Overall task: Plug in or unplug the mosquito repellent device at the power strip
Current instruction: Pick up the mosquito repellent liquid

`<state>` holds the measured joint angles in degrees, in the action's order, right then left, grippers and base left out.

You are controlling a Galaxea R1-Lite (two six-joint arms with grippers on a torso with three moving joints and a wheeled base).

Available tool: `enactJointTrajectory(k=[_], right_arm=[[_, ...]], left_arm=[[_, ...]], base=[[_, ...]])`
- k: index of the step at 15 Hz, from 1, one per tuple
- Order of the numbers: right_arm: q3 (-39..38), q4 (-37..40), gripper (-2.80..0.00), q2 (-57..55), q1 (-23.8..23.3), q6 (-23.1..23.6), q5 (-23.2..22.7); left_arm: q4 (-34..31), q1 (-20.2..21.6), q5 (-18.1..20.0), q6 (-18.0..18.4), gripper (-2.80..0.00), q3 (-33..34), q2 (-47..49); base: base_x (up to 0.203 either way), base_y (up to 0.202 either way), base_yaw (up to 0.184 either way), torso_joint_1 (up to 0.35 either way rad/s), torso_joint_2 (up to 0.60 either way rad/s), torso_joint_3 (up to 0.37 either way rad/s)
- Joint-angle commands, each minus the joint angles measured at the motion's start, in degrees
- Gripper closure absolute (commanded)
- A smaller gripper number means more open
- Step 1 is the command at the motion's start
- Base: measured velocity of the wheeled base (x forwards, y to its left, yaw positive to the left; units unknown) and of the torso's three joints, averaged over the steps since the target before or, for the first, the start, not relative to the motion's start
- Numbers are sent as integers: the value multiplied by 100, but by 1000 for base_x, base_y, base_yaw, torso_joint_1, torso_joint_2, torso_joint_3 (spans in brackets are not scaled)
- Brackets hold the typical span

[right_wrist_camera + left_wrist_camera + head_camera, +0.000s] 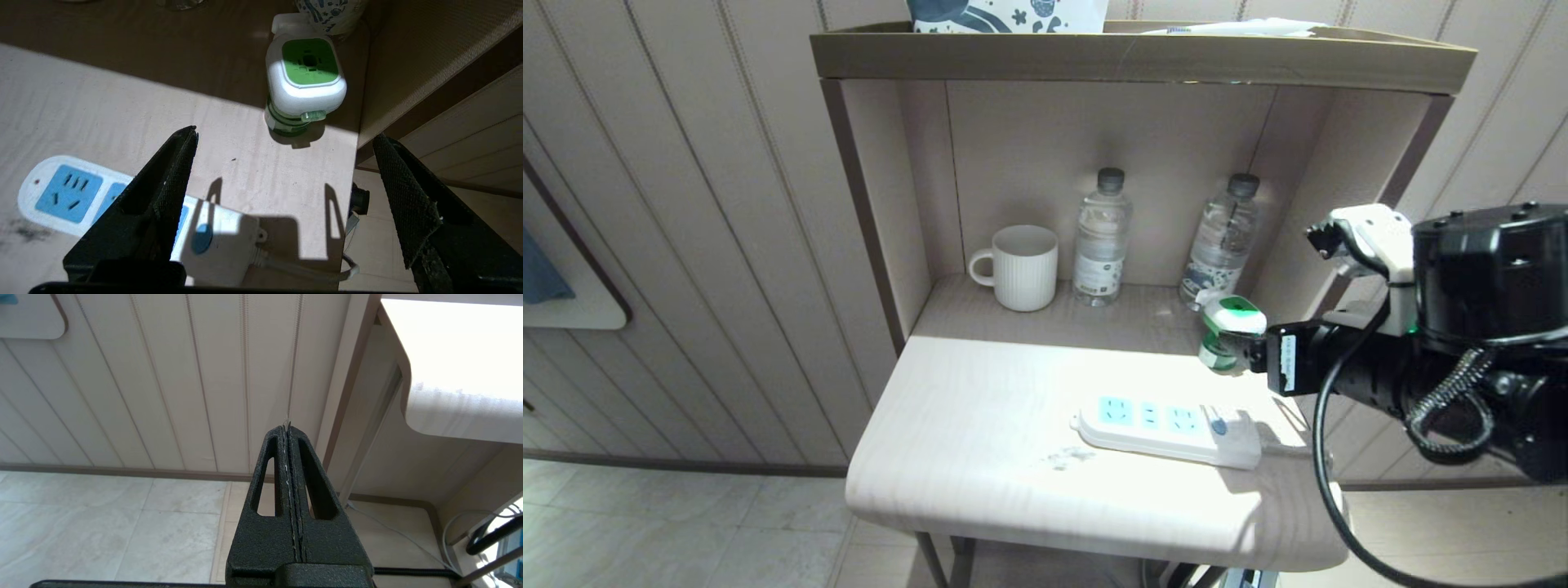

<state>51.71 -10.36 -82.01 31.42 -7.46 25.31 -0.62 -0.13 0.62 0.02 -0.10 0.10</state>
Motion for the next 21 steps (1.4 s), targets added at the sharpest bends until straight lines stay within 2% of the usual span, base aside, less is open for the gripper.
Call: enactJointTrajectory(k=[1,4,7,10,11,16,19,21], right_arm=[[132,-75,-280,-398,-246,16,-51],[-111,-486,-280,-406,-427,28,-336],[-668,-1766,-280,-383,-767,165,-1003],[-1189,-3214,-280,-704,-824,352,-1329],[-1263,-3457,-280,-801,-872,457,-1419],[-1523,-4062,-280,-1049,-1078,645,-1719],[-1726,-4797,-280,-1379,-1249,629,-1862],[-1832,-4888,-280,-1405,-1217,565,-1914]], left_arm=[[0,0,-1,2,0,-8,8],[0,2,-1,0,0,-6,8],[0,-4,-1,-2,0,-8,8],[0,3,-1,-2,0,-8,8],[0,5,-1,-2,0,10,8],[0,2,-1,-2,0,-1,5],[0,5,-1,-1,0,-5,8],[0,4,-1,-2,0,8,8]], base=[[0,0,0,0,0,0],[0,0,0,0,0,0],[0,0,0,0,0,0],[0,0,0,0,0,0],[0,0,0,0,0,0],[0,0,0,0,0,0],[0,0,0,0,0,0],[0,0,0,0,0,0]])
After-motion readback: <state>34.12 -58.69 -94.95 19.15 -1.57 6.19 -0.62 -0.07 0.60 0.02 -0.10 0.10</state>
